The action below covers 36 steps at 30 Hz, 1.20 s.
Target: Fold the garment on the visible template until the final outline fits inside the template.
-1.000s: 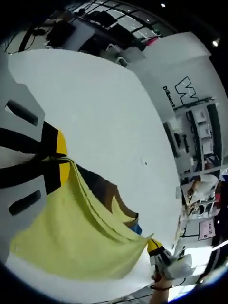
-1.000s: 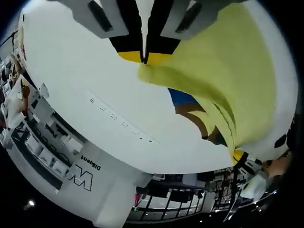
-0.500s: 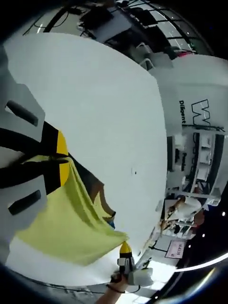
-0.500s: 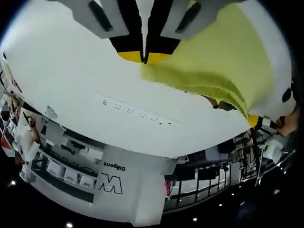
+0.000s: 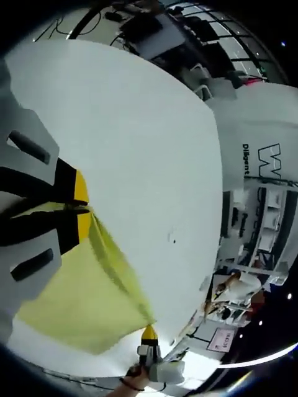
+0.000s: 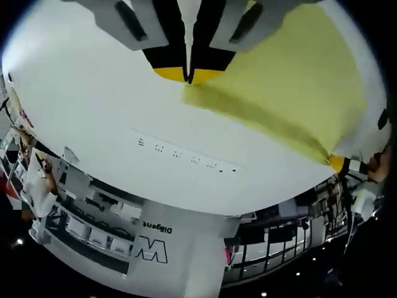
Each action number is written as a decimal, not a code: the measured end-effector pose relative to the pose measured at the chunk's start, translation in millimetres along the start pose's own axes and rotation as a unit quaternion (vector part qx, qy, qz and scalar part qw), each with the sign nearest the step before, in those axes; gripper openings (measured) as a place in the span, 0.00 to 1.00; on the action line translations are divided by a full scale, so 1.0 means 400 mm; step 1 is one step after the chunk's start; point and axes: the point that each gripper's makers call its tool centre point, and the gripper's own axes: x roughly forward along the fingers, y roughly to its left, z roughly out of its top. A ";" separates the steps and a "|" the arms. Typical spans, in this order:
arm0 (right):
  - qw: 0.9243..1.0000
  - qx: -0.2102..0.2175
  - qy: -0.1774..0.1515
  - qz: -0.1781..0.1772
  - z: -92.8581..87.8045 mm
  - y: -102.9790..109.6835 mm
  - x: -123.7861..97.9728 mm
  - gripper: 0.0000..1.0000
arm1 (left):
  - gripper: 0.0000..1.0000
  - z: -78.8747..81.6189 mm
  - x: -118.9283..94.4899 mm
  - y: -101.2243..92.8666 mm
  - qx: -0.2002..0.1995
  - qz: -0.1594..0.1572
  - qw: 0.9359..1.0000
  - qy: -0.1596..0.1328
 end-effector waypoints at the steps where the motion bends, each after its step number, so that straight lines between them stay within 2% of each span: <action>1: 1.000 -0.004 0.002 -0.001 -0.002 -0.002 0.007 0.00 | 0.04 -0.003 0.004 0.000 0.001 0.001 1.000 0.000; 5: 1.000 -0.001 0.010 -0.001 -0.014 -0.002 0.022 0.00 | 0.07 -0.012 0.010 0.011 -0.002 0.011 1.000 0.007; 7: 1.000 0.008 0.024 -0.011 -0.033 -0.014 0.029 0.00 | 0.10 -0.022 0.009 0.034 0.012 0.034 0.999 0.021; 10: 1.000 0.016 0.019 -0.016 -0.036 -0.021 0.020 0.00 | 0.14 -0.036 0.005 0.055 0.057 0.051 0.996 0.039; 12: 0.999 0.053 -0.005 -0.006 -0.019 -0.015 0.012 0.03 | 0.21 -0.035 -0.005 0.051 0.049 0.046 0.997 0.031; 14: 0.998 0.066 -0.004 -0.001 -0.018 -0.011 0.006 0.12 | 0.27 -0.029 -0.011 0.036 0.031 0.028 0.999 0.021; 15: 0.996 0.083 -0.015 0.008 -0.011 -0.004 0.001 0.16 | 0.29 -0.033 -0.017 0.028 0.018 0.020 0.999 0.024; 19: 0.988 0.139 -0.053 0.045 0.018 0.035 -0.029 0.23 | 0.36 -0.021 -0.036 0.008 0.011 -0.004 1.000 0.015; 21: 0.987 0.143 -0.052 0.054 0.016 0.047 -0.044 0.28 | 0.40 -0.009 -0.048 -0.004 0.014 -0.012 1.000 0.001; 23: 0.986 0.146 -0.058 0.062 0.020 0.047 -0.045 0.34 | 0.44 -0.008 -0.059 -0.007 0.013 -0.010 1.000 0.000; 27: 0.982 0.165 -0.053 0.076 0.015 0.067 -0.064 0.42 | 0.46 0.001 -0.079 -0.021 0.010 -0.016 1.000 -0.011; 31: 0.981 0.164 -0.051 0.086 0.005 0.091 -0.091 0.52 | 0.48 0.006 -0.097 -0.039 0.014 -0.022 0.999 -0.022; 36: 0.981 0.165 -0.048 0.091 -0.003 0.101 -0.101 0.62 | 0.61 0.006 -0.101 -0.046 0.019 -0.026 0.999 -0.027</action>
